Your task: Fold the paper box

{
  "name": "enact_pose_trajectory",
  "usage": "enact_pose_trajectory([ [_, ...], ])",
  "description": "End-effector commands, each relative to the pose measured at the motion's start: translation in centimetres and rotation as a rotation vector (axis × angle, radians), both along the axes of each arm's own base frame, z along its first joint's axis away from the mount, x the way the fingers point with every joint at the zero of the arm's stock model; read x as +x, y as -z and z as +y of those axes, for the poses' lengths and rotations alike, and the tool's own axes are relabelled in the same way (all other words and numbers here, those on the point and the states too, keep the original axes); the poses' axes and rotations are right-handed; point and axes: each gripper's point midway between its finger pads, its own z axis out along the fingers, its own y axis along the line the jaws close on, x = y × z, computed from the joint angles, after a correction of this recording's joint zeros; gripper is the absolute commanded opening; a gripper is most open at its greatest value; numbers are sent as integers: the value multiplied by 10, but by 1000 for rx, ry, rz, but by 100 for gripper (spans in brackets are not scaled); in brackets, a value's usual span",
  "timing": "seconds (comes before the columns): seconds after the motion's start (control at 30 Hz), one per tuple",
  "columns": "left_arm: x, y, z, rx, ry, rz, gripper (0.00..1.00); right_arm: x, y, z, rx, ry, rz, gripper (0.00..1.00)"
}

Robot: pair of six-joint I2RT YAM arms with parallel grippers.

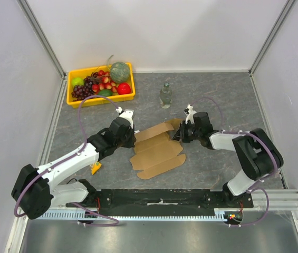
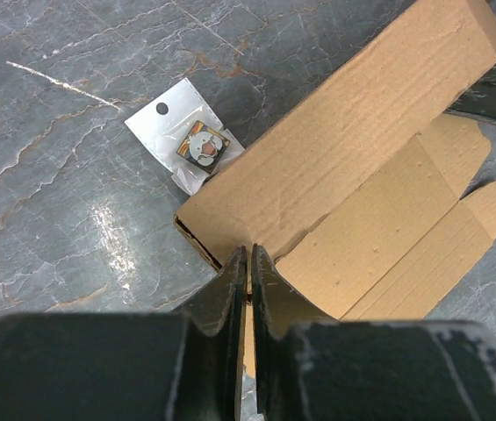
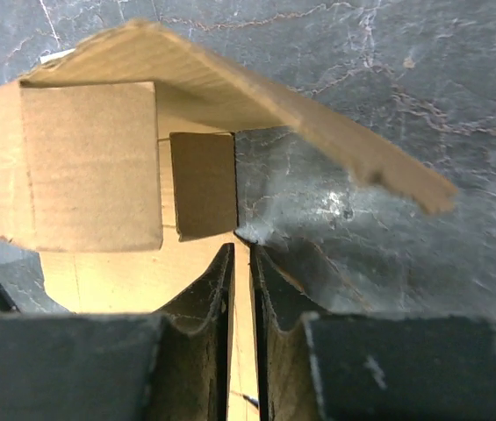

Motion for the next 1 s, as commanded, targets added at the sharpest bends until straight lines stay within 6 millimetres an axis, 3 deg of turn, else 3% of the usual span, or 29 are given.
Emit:
enact_pose_trajectory([
  [0.0, 1, 8, 5, 13, -38, 13, 11, 7, -20, -19, -129, 20, -64, 18],
  [0.2, -1, 10, 3, 8, -27, 20, 10, 20, -60, -35, -189, 86, -181, 18],
  [0.37, -2, 10, 3, 6, -25, 21, 10, 33, -81, -37, -206, 104, -245, 17],
  [0.67, -3, 10, 3, -1, -22, 23, 10, 46, -87, -13, -144, 15, -265, 14],
  [0.97, -5, 12, 1, -3, -12, 33, 10, 40, -83, 6, -81, -104, -239, 12],
])
